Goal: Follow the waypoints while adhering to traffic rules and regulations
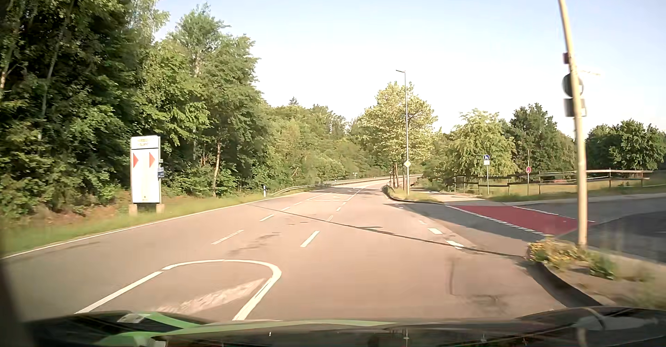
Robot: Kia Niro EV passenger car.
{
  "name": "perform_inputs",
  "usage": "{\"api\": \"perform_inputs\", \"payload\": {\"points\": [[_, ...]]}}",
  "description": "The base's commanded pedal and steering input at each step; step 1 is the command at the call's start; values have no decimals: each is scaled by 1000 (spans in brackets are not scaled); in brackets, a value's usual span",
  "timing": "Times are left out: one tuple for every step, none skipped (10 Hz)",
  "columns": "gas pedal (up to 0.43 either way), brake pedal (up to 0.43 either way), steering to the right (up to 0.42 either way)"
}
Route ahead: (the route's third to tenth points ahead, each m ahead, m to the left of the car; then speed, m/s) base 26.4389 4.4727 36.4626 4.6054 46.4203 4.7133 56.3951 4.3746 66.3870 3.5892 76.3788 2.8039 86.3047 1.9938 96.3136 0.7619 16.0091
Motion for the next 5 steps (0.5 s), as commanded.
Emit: {"api": "perform_inputs", "payload": {"points": [[110,0,5],[110,0,5],[110,0,4],[110,0,2],[110,0,1]]}}
